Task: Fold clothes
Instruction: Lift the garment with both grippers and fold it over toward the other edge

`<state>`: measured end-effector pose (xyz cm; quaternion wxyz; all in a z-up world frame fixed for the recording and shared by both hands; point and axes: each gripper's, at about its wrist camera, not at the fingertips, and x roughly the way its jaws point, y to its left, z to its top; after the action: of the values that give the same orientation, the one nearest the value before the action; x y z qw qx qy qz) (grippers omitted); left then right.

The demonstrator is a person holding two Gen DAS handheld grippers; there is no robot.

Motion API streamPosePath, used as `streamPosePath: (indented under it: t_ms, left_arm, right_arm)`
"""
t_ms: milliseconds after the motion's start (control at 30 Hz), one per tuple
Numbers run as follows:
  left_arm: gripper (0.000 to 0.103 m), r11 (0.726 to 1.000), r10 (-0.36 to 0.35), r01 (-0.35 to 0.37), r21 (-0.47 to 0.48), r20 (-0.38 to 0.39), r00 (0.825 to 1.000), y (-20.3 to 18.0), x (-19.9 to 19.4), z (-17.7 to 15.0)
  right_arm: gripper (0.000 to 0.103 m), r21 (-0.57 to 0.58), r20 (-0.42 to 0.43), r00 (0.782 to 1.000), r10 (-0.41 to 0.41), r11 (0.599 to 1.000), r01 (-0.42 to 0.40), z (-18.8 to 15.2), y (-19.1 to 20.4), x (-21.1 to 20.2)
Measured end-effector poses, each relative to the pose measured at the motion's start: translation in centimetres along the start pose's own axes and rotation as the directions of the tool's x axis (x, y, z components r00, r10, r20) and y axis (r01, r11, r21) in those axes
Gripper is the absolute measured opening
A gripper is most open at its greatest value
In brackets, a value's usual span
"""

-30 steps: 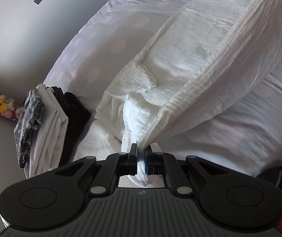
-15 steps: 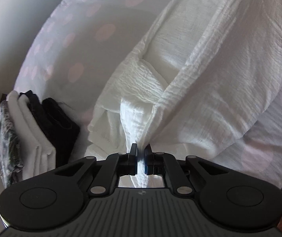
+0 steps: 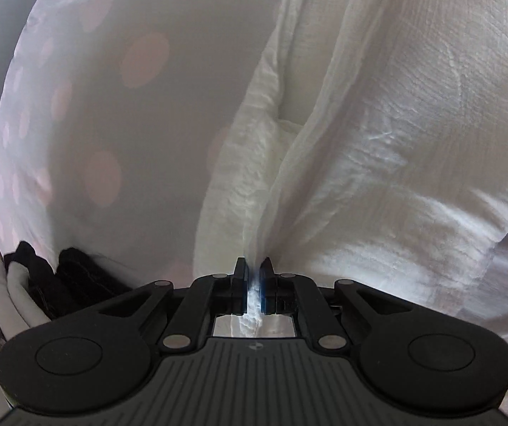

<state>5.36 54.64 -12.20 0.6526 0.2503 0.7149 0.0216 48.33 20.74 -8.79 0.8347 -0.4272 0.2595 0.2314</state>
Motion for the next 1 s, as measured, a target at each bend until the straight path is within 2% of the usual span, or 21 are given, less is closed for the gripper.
streamPosePath:
  t_ms: [167, 267, 433, 600, 700, 800, 900, 1000]
  left_arm:
    - [0.008, 0.996, 0.048, -0.05, 0.068, 0.037, 0.998, 0.3, 0.5, 1.4]
    - [0.008, 0.997, 0.058, -0.061, 0.05, 0.058, 0.997, 0.6, 0.7, 1.4]
    - [0.008, 0.997, 0.062, -0.059, -0.04, 0.075, 0.995, 1.6, 0.4, 0.5]
    - [0.007, 0.993, 0.085, -0.08, -0.086, 0.063, 0.994, 0.9, 0.7, -1.2]
    - [0.007, 0.988, 0.076, -0.065, -0.141, 0.078, 0.994, 1.0, 0.1, -2.4]
    - [0.007, 0.982, 0.089, -0.073, -0.176, 0.084, 0.992, 1.5, 0.0, -2.1]
    - [0.006, 0.96, 0.14, -0.118, -0.254, 0.071, 0.988, 3.0, 0.6, -1.1]
    - [0.006, 0.962, 0.135, -0.117, -0.246, 0.056, 0.989, 3.0, 1.4, 0.1]
  right_arm:
    - [0.006, -0.019, -0.043, 0.999, -0.013, 1.0, 0.012, -0.5, 1.0, 2.4]
    - [0.006, -0.007, -0.065, 0.998, -0.019, 1.0, 0.018, -1.0, 1.0, 3.4]
    - [0.006, 0.006, -0.063, 0.997, -0.035, 0.999, 0.036, -1.1, 0.8, 3.8]
    - [0.006, 0.015, -0.054, 0.996, -0.065, 0.998, 0.066, -0.8, 0.2, 3.2]
    - [0.005, 0.06, -0.055, 0.995, -0.078, 0.995, 0.081, -0.4, -0.7, 2.9]
    - [0.005, 0.085, -0.043, 0.996, -0.08, 0.993, 0.083, 0.1, -1.4, 2.6]
    - [0.005, 0.095, -0.037, 0.995, -0.089, 0.991, 0.092, 1.1, -1.2, 3.4]
    - [0.006, 0.089, -0.051, 0.994, -0.095, 0.991, 0.099, 1.9, -0.4, 5.0]
